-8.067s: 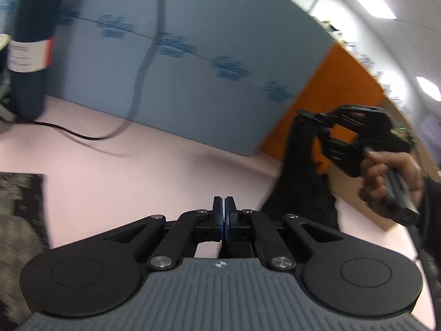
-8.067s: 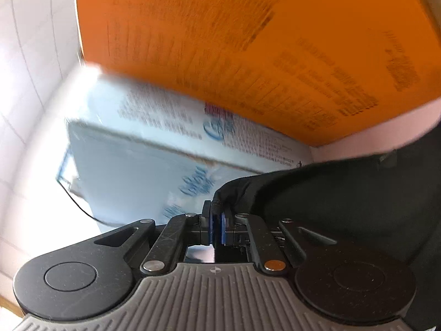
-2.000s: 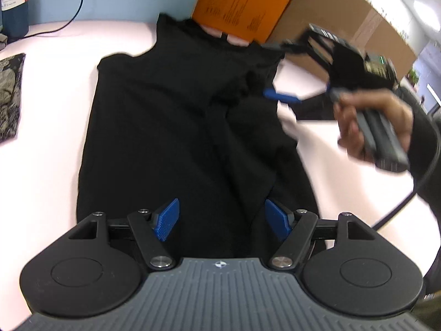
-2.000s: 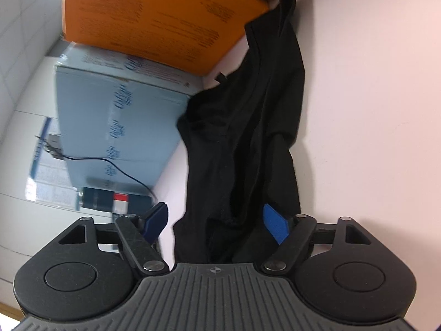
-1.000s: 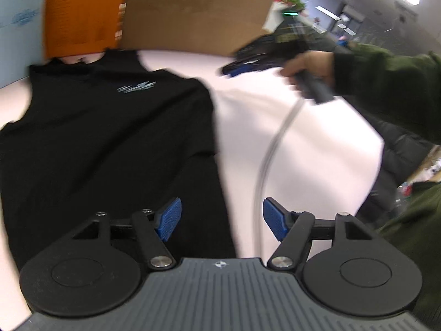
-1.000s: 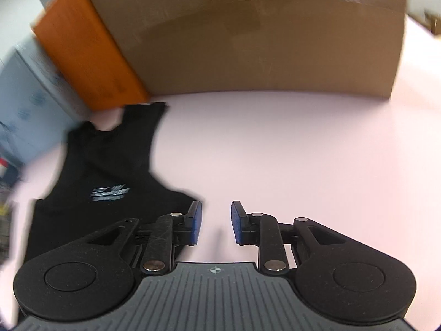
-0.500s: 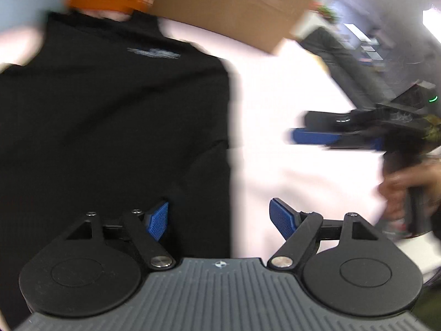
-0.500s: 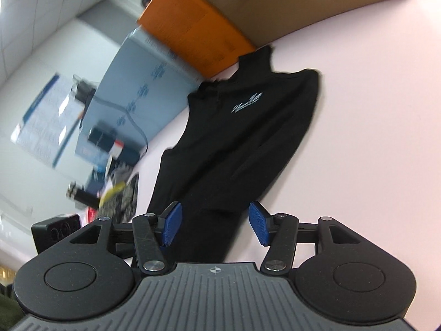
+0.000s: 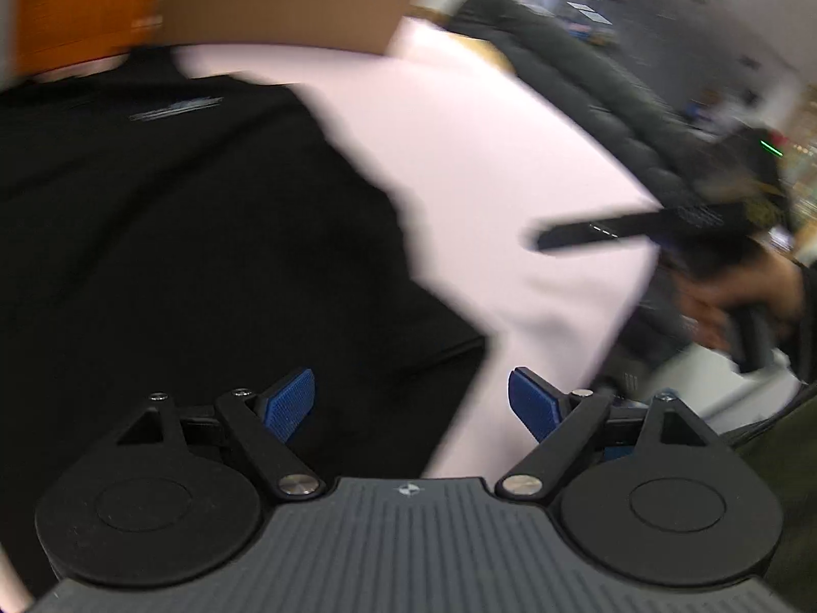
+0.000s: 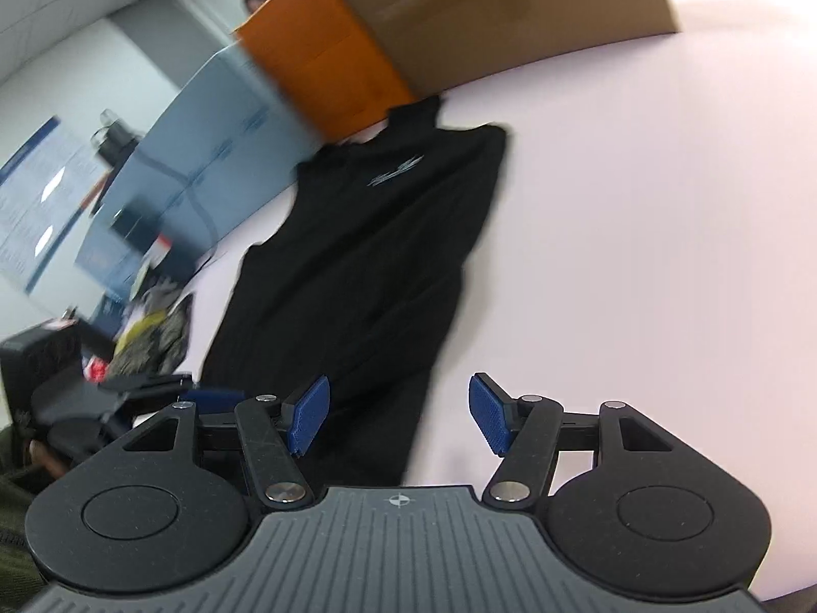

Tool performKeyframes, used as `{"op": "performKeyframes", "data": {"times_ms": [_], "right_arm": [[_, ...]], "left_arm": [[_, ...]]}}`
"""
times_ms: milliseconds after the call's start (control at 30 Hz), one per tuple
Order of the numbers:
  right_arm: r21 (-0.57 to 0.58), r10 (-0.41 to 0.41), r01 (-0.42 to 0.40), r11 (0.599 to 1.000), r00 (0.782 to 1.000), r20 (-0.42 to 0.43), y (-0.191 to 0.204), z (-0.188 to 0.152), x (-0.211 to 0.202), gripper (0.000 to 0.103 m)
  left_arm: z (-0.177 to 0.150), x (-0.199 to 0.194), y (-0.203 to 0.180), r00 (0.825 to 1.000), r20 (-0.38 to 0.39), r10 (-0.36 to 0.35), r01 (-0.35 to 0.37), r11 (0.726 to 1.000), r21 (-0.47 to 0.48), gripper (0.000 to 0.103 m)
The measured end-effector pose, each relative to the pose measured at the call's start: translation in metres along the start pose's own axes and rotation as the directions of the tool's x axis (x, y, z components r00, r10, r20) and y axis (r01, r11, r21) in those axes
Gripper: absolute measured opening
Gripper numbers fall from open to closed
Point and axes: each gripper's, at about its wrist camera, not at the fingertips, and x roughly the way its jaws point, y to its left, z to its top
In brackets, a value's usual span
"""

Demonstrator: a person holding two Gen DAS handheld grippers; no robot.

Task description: Fold clothes

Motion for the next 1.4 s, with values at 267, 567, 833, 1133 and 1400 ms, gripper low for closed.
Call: {"op": "performKeyframes", "data": {"times_ms": [267,567,833,1133,1400], "right_arm": [[0.210,0.063,-0.052,0.976,0.997,-0.044,0.014,-0.010,0.050,0.052],[0.351,0.005,-0.002,0.936,1.000,-0.009,-0.005,-0.015,0.045,0.003],[0.268,-0.306,0.311,0.912,0.950,-0.060,-0.048,-0.020,-0.046,0.004],[0.302,-0.062,0.069,0.951,0.998,-0.034,-0.001,-0.021,0.029,0.056],[0.282,-0.036,0.034,0.959,0.999,0.003,-0.014,-0.003,0.012,0.003]], "left_arm": [[-0.054,-0.049,0.064,0.962,-0.064,0.267,-0.274,0.950,-0.147,0.082],[-0.055,-0.024,0.058,0.962,-0.043,0.271,-0.273,0.960,-0.053,0.084],[-0.058,-0.027,0.051,0.955,-0.047,0.292,-0.291,0.956,0.029,0.084],[-0.077,-0.057,0.060,0.950,-0.037,0.309,-0.310,0.949,-0.052,0.084],[-0.076,-0.036,0.043,0.949,-0.042,0.311,-0.311,0.950,0.007,0.085]]}}
